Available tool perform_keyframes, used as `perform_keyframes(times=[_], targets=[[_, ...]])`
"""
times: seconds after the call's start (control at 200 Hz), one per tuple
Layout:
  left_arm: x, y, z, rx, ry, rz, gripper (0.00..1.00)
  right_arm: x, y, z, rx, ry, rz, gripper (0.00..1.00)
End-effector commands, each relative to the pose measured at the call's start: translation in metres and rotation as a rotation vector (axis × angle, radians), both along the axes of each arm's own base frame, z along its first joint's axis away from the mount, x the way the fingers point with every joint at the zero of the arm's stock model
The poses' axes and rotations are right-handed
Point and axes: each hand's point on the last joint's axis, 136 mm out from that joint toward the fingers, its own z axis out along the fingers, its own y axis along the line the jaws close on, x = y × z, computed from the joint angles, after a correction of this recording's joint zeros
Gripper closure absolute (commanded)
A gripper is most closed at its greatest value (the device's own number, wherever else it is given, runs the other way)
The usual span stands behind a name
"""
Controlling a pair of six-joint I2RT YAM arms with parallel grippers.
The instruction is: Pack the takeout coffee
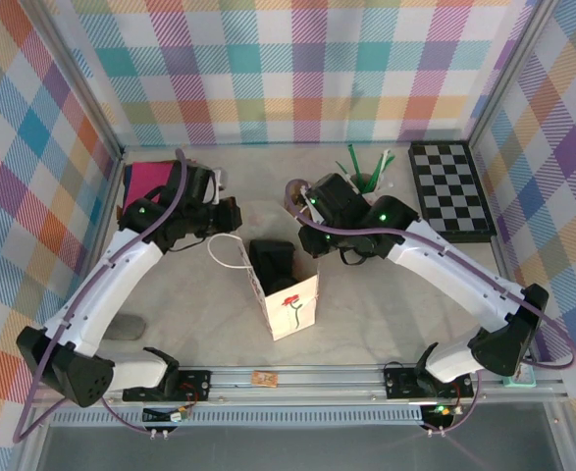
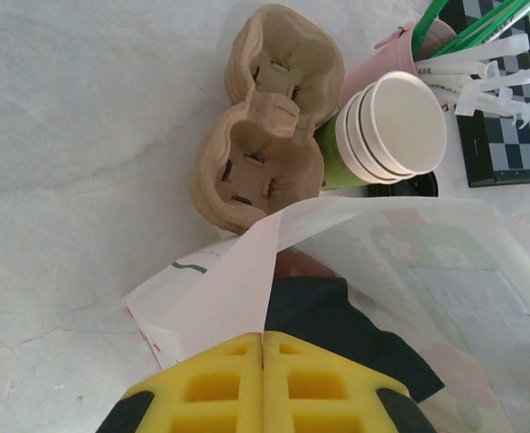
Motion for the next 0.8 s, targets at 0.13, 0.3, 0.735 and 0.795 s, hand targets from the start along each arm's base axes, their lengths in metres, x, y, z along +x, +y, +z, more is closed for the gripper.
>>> perform_keyframes(times=[0.13, 0.3, 0.735, 0.795], targets=[[0.035, 0.001, 0.007, 0.022, -0.037, -0.009, 1.0, 0.018, 0.011, 0.019, 0.036, -0.086, -0.033, 0.85], [0.059, -0.002, 0.009, 0.011, -0.036, -0.016, 1.0, 0.03, 0.014, 0.023, 0.012, -0.128, -0.044, 0.87], [0.099, 0.006, 0.021, -0.006, -0.062, 0.012, 1.0, 0.055, 0.023, 0.034, -0.024, -0.188, -0.055, 0.88], [0.098, 0.007, 0.027, -0.01, -0.075, 0.014, 1.0, 0.056, 0.024, 0.038, -0.02, -0.194, -0.054, 0.88]])
